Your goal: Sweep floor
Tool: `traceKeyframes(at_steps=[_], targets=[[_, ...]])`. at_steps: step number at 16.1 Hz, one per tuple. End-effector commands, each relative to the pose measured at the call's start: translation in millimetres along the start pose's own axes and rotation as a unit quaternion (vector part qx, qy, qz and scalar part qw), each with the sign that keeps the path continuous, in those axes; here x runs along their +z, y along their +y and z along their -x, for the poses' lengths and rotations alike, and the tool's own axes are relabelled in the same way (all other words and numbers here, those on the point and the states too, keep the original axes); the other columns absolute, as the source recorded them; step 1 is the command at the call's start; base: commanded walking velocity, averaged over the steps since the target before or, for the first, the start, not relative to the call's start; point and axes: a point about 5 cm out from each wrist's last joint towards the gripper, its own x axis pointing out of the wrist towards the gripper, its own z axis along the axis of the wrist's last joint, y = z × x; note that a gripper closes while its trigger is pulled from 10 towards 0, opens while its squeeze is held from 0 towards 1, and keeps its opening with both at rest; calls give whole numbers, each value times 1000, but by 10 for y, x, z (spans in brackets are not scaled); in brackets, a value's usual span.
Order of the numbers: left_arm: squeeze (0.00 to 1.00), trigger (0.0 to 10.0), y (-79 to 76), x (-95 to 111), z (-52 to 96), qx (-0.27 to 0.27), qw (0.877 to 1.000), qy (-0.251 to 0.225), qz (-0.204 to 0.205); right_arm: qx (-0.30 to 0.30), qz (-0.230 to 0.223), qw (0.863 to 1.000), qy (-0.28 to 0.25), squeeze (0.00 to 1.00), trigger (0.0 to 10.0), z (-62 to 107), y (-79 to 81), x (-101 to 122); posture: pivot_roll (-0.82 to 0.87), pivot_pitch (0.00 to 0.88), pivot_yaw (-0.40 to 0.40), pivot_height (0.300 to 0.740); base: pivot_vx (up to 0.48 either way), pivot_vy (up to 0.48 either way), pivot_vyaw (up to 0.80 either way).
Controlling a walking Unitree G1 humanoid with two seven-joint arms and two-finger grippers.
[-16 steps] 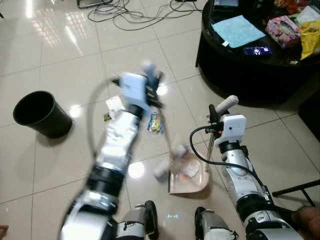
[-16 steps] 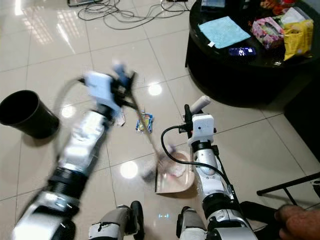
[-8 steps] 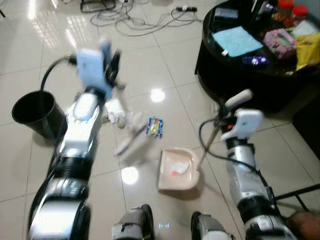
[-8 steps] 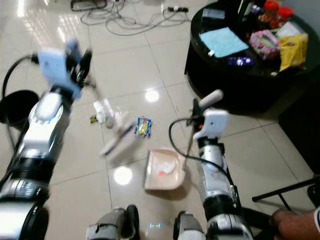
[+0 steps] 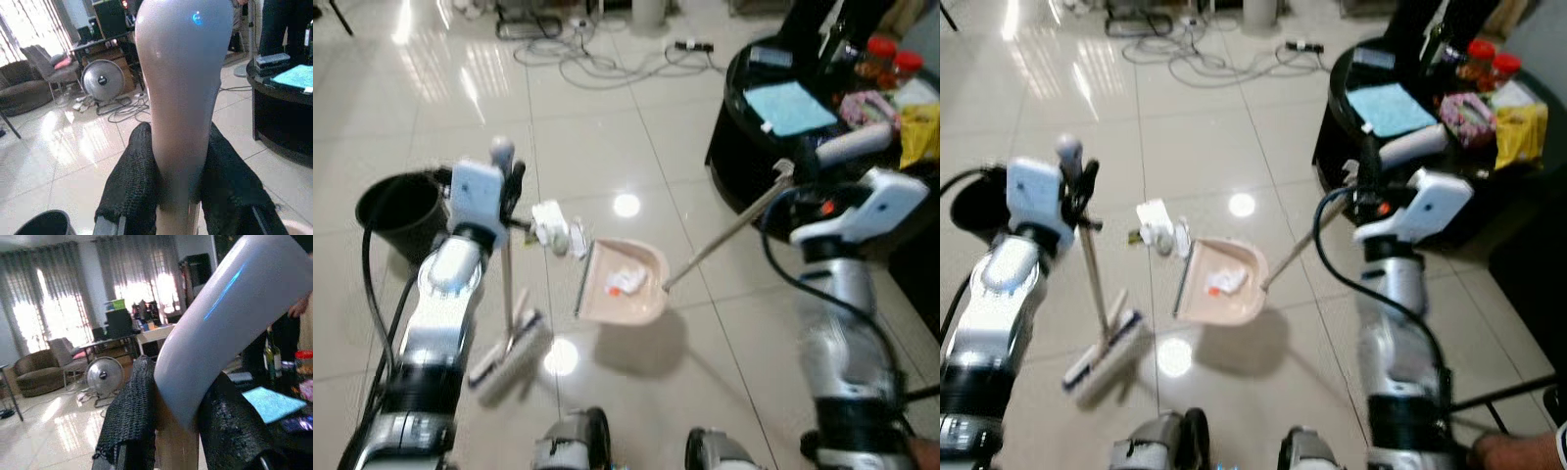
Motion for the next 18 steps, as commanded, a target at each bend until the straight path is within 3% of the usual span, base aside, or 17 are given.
traceKeyframes(at_steps=[1, 6, 10, 18], targets=[[0, 10000, -58, 103, 20, -16, 999, -24, -15, 5, -10, 1000, -15, 0, 10000, -16, 22, 146, 42, 68, 8, 740, 0, 0, 0], [0, 10000, -188, 140, 173, -33, 999, -29, -24, -12, -59, 998, -24, 0, 10000, -42, 34, 386, 58, 57, 20, 740, 50, 0, 269], [0, 10000, -244, 198, 199, -43, 998, -31, -19, -11, -64, 998, -15, 0, 10000, -39, 50, 415, 73, 54, 42, 740, 279, 0, 467], [0, 10000, -295, 252, 203, -53, 998, -25, -7, -10, -54, 998, -9, 0, 10000, -43, 96, 440, 72, 52, 69, 740, 345, 0, 0]])
